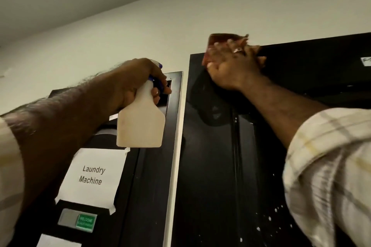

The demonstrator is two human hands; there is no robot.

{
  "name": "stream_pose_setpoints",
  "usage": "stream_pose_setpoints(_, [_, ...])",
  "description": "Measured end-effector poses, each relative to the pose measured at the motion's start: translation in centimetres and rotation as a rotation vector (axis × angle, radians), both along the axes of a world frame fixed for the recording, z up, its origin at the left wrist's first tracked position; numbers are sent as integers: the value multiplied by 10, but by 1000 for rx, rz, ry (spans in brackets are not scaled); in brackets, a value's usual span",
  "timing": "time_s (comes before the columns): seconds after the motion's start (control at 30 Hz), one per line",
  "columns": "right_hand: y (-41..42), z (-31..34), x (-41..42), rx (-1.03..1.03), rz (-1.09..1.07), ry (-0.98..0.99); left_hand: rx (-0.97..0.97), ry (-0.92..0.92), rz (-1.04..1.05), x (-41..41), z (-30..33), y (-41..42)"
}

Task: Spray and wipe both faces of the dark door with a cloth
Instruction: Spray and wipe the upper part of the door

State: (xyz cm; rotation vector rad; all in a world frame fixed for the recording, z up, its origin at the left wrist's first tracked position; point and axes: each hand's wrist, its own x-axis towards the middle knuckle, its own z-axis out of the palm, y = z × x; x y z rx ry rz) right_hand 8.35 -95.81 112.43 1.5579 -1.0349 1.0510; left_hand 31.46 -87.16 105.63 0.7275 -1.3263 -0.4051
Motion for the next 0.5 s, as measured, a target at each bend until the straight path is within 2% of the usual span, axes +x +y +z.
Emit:
stream_pose_setpoints(0.1, [-2,-34,36,17,-3,313,3,11,10,9,0,-1])
stream_pose_setpoints(0.17, [0,-56,26,59,53,504,9,8,17,15,0,0])
stream_pose_setpoints(0.23, [7,-67,5,86,91,602,6,18,6,21,-1,2])
stream_pose_setpoints(0.3, [10,-57,-14,18,42,516,2,20,-5,24,-2,2])
stream_pose_setpoints(0.4, [9,-23,-10,-4,-35,122,-13,19,-11,26,-1,0])
stream_pose_setpoints(0.43, [7,-13,2,-6,-29,49,-14,21,-14,25,0,-1])
stream_pose_setpoints(0.5, [3,-4,30,-3,7,33,-19,16,-15,23,2,-3])
